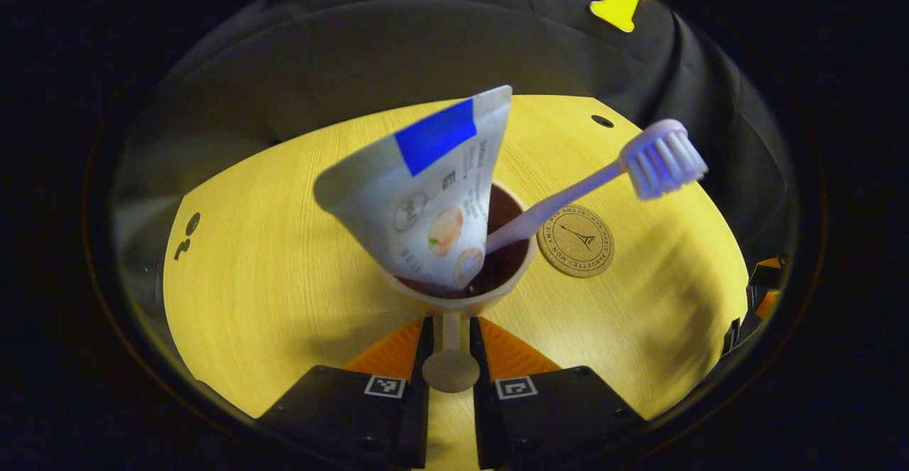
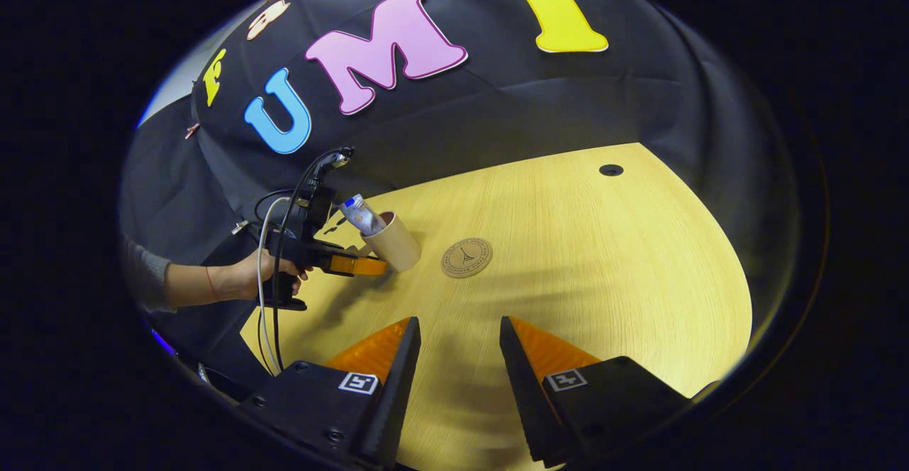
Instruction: Put the toothbrush and toothpaste on the desktop into the cup, then pick up the cup and place it on the coaster on the desktop.
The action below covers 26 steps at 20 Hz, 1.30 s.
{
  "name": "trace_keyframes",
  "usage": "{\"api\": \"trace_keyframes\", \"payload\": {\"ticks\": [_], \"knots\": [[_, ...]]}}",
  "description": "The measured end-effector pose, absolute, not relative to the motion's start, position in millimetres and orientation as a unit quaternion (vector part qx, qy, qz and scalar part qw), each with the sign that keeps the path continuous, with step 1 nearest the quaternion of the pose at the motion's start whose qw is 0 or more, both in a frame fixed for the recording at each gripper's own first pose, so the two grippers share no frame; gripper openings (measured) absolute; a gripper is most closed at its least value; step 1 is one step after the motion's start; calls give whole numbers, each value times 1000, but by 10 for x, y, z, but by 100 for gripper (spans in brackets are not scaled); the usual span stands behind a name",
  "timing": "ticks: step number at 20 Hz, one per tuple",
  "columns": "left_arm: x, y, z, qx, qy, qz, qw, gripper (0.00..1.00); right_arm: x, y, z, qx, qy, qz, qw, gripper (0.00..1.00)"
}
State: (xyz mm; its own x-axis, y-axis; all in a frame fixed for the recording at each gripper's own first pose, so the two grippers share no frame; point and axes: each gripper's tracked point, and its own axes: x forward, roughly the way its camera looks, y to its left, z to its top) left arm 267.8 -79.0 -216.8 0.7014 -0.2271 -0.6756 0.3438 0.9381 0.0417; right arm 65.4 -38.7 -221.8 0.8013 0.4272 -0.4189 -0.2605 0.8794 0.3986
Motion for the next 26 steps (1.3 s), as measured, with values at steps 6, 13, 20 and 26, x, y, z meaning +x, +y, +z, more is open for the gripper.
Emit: {"api": "trace_keyframes", "payload": {"ticks": [6, 13, 20, 26], "knots": [[2665, -802, -2169, 75, 354, -161, 918, 26, 666, -384, -2234, 165, 259, 184, 934, 70], [2590, -1042, -1898, 87, 308, -181, 930, 24, 656, -441, -2225, 168, 257, 179, 935, 70], [2535, -1760, -1883, 119, 308, -238, 913, 24, 577, -631, -2194, 174, 250, 158, 939, 70], [2645, -2057, -1937, 133, 312, -247, 908, 24, 456, -858, -2231, 185, 250, 132, 941, 70]]}}
